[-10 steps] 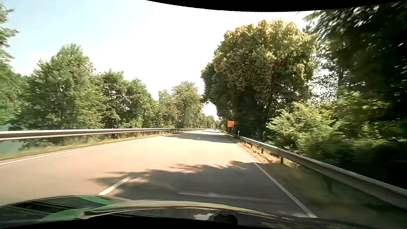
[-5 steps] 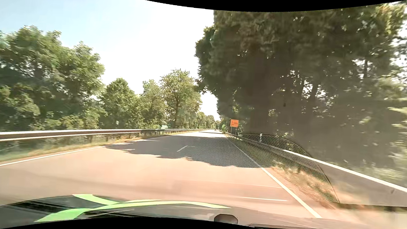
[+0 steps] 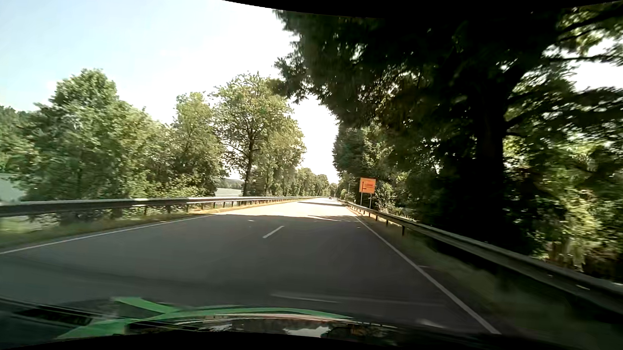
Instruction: Follow the waypoints while adhering to traffic rules and regulations
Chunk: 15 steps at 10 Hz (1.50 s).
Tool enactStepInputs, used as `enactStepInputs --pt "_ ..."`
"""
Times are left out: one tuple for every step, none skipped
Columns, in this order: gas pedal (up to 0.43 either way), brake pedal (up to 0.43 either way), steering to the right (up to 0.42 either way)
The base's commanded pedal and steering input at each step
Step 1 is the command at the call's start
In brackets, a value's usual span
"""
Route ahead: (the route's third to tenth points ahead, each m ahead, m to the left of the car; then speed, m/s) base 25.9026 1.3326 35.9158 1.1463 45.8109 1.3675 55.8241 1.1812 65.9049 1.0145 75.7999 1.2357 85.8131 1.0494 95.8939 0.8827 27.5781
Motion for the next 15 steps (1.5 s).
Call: enactStepInputs --pt "0.240 0.000 -0.001" --pt "0.240 0.000 -0.001" --pt "0.248 0.000 -0.001" --pt "0.268 0.000 -0.001" --pt "0.280 0.000 -0.001" --pt "0.280 0.000 -0.001" --pt "0.280 0.000 -0.001" --pt "0.287 0.000 -0.001" --pt "0.287 0.000 -0.001" --pt "0.287 0.000 -0.001" --pt "0.287 0.000 -0.001" --pt "0.287 0.000 0.000" --pt "0.268 0.000 0.000" --pt "0.260 0.000 0.000" --pt "0.260 0.000 0.000"
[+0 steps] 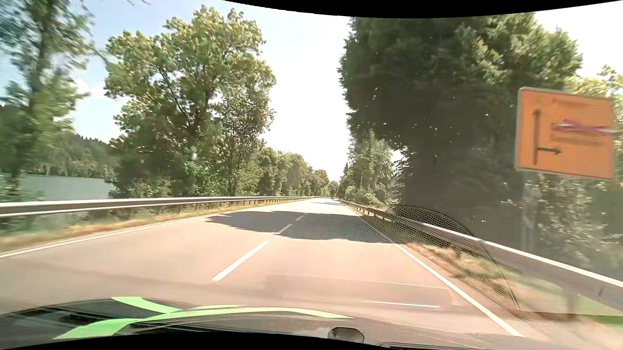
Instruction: Follow the waypoints while adhering to traffic rules and regulations
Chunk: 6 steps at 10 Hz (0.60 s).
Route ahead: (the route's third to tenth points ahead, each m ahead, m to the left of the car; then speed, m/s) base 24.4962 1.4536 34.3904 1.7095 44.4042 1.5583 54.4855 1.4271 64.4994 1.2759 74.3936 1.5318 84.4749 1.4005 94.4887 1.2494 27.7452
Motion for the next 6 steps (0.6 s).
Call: enactStepInputs --pt "0.260 0.000 0.000" --pt "0.268 0.000 0.000" --pt "0.280 0.000 0.000" --pt "0.280 0.000 0.000" --pt "0.280 0.000 0.000" --pt "0.260 0.000 0.000"
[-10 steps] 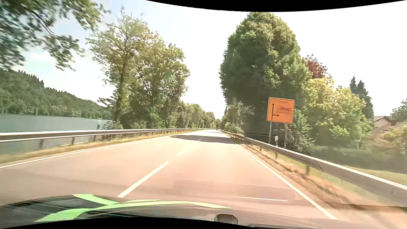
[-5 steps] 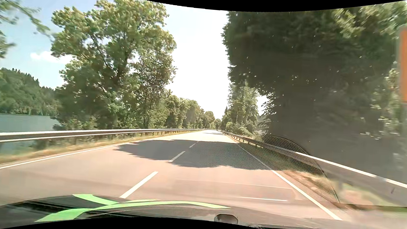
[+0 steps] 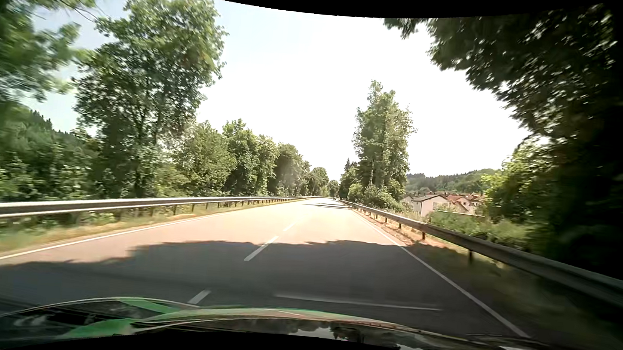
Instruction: Follow the waypoints while adhering to traffic rules and regulations
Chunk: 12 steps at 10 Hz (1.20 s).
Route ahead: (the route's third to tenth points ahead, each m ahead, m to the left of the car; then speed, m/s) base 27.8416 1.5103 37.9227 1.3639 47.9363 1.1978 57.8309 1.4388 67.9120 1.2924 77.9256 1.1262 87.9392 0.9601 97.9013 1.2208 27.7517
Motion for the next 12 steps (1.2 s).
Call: enactStepInputs --pt "0.228 0.000 0.000" --pt "0.220 0.000 0.000" --pt "0.220 0.000 0.000" --pt "0.220 0.000 0.000" --pt "0.220 0.000 0.000" --pt "0.209 0.000 0.000" --pt "0.197 0.000 0.001" --pt "0.189 0.000 0.001" --pt "0.189 0.000 0.001" --pt "0.209 0.000 0.001" --pt "0.240 0.000 0.000" --pt "0.260 0.000 0.000"
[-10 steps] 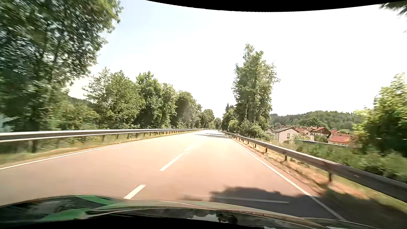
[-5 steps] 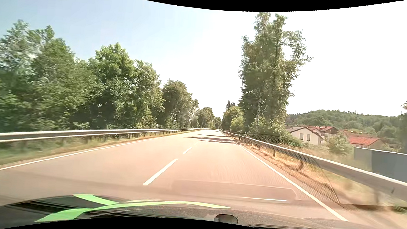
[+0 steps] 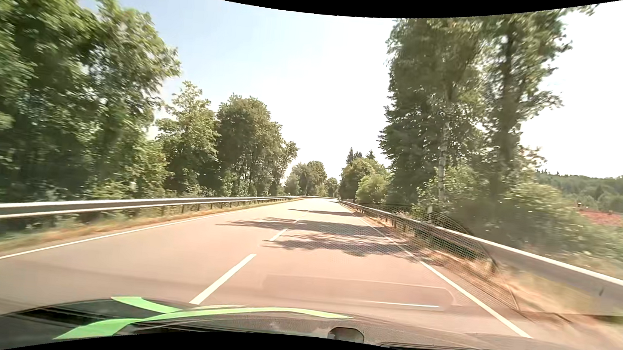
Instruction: Follow the waypoints while adhering to traffic rules and regulations
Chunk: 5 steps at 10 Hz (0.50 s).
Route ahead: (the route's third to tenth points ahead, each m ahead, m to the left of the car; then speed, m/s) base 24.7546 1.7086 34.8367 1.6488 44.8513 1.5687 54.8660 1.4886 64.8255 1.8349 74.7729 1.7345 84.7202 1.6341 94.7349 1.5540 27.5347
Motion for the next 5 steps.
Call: enactStepInputs --pt "0.268 0.000 0.000" --pt "0.280 0.000 0.000" --pt "0.287 0.000 0.000" --pt "0.287 0.000 0.000" --pt "0.287 0.000 -0.001"
